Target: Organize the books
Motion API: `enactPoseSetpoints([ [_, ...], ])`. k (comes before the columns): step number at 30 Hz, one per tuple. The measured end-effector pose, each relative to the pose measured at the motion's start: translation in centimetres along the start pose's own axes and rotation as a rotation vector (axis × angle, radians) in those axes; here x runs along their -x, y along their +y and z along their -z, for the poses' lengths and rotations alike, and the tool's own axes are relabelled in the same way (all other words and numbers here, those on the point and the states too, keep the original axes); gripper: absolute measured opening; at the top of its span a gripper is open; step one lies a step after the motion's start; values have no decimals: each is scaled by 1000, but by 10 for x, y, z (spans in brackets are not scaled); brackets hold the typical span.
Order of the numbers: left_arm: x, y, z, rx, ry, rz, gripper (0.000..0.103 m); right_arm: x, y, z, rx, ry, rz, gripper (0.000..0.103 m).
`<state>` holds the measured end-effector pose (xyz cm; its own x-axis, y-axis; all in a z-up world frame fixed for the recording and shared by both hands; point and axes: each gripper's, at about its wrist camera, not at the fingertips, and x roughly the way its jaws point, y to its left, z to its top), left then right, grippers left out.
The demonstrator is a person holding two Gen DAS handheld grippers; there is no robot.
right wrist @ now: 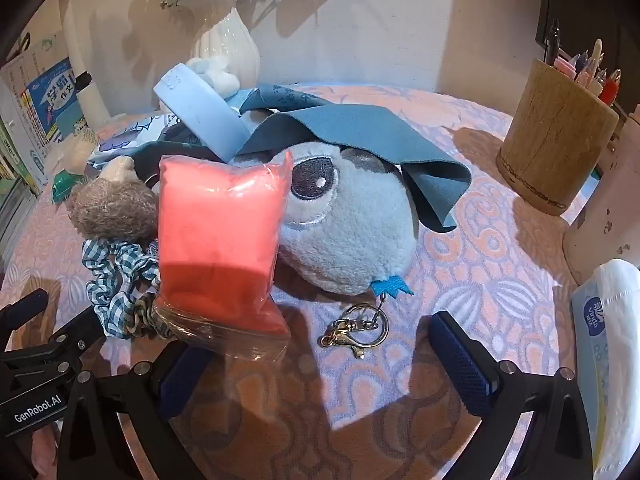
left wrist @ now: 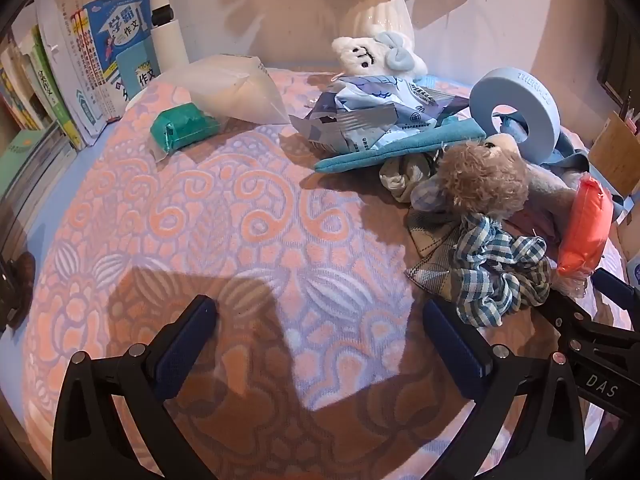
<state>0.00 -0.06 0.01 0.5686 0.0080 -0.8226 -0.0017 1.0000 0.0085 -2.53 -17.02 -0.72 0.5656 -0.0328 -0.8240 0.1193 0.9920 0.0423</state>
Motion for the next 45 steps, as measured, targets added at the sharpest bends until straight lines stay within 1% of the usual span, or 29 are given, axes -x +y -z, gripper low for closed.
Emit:
enactPoseSetpoints([
  [8,3,-11,4,2,11,-12,103,0,0,0,0,0,0,103],
  [9,5,-8,3,15,17,-6,103,0,0,0,0,0,1,103],
  [13,12,-10,8,-5,16,7,103,0,0,0,0,0,0,103],
  [15,13,-6,10,-12,15,25,103,0,0,0,0,0,0,103],
  [21,14,-6,9,-17,16,26,103,0,0,0,0,0,0,103],
  [26,18,1,10,-17,9,56,102,0,0,0,0,0,0,103],
  [32,27,7,11,-6,-45,91,102,0,0,0,1,0,1,103],
  [34,31,7,11,-5,-77,84,102,0,0,0,0,0,0,103],
  [39,37,4,12,-25,-125,64,102,1,0,0,2,8,-4,103],
  [44,44,7,17,-14,-159,76,102,6,-4,0,29,72,-37,103],
  [45,44,9,17,-5,-161,83,102,10,-5,4,19,69,-39,103],
])
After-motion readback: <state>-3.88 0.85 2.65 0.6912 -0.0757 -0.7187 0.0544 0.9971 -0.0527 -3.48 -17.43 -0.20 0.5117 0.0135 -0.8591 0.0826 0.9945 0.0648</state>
